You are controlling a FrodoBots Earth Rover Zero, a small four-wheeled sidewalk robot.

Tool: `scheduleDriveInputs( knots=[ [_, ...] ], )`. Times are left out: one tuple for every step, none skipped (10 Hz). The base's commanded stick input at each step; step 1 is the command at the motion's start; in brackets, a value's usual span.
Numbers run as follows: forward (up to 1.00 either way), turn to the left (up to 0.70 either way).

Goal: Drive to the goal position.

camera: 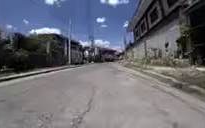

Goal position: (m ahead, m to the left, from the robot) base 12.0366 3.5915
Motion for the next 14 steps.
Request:
scheduleDriveInputs(
  knots=[
    [1.00, 0.00],
    [1.00, 0.00],
    [1.00, 0.00],
    [1.00, 0.00],
    [1.00, 0.01],
    [1.00, 0.05],
    [1.00, 0.08],
    [1.00, 0.12],
    [1.00, 0.12],
    [1.00, 0.05],
    [1.00, 0.01],
    [1.00, 0.00],
    [1.00, 0.05],
    [1.00, 0.04]
  ],
)
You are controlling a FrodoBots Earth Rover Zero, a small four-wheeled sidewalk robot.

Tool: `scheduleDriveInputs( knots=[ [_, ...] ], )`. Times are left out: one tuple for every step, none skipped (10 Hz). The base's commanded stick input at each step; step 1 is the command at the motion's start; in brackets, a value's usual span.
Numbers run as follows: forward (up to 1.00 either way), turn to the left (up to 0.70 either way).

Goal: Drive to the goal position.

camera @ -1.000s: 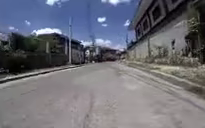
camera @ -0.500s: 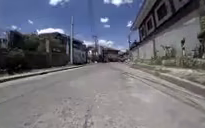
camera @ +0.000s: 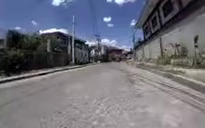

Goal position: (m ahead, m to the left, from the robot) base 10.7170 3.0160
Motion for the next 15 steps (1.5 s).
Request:
scheduleDriveInputs(
  knots=[
    [1.00, 0.06],
    [1.00, 0.12],
    [1.00, 0.11],
    [1.00, 0.05],
    [1.00, 0.00],
    [1.00, 0.00],
    [1.00, 0.01],
    [1.00, 0.07],
    [1.00, 0.06],
    [1.00, 0.09],
    [1.00, 0.01],
    [1.00, 0.00],
    [1.00, 0.00],
    [1.00, 0.00],
    [1.00, 0.00]
  ],
)
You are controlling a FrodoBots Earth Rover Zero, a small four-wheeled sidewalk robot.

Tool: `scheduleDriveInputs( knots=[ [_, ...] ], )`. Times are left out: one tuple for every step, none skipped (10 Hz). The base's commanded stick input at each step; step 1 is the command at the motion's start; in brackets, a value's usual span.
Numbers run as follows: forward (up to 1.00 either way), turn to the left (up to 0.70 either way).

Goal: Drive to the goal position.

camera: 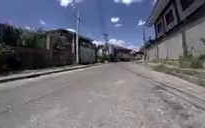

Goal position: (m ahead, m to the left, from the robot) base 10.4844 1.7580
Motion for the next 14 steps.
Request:
scheduleDriveInputs(
  knots=[
    [1.00, 0.00],
    [1.00, 0.00],
    [1.00, 0.00],
    [1.00, 0.00],
    [1.00, 0.00],
    [1.00, 0.00],
    [1.00, 0.00],
    [1.00, 0.00],
    [1.00, 0.00],
    [1.00, 0.00],
    [1.00, 0.00],
    [1.00, 0.00],
    [1.00, 0.00],
    [1.00, 0.00]
  ],
)
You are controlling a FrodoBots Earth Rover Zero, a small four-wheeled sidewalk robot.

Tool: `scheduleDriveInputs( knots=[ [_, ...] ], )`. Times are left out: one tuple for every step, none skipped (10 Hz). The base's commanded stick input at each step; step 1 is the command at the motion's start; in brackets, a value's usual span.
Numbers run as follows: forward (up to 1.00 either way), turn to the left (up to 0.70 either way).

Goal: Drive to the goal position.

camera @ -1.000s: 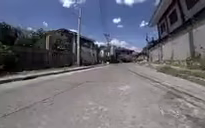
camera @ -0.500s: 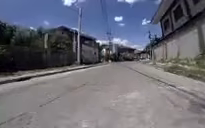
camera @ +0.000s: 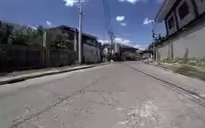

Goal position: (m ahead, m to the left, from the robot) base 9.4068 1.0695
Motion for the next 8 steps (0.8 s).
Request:
scheduleDriveInputs(
  knots=[
    [1.00, 0.00],
    [1.00, 0.00],
    [1.00, 0.00],
    [1.00, 0.00],
    [1.00, 0.00],
    [1.00, 0.00],
    [1.00, 0.00],
    [1.00, 0.00]
  ],
)
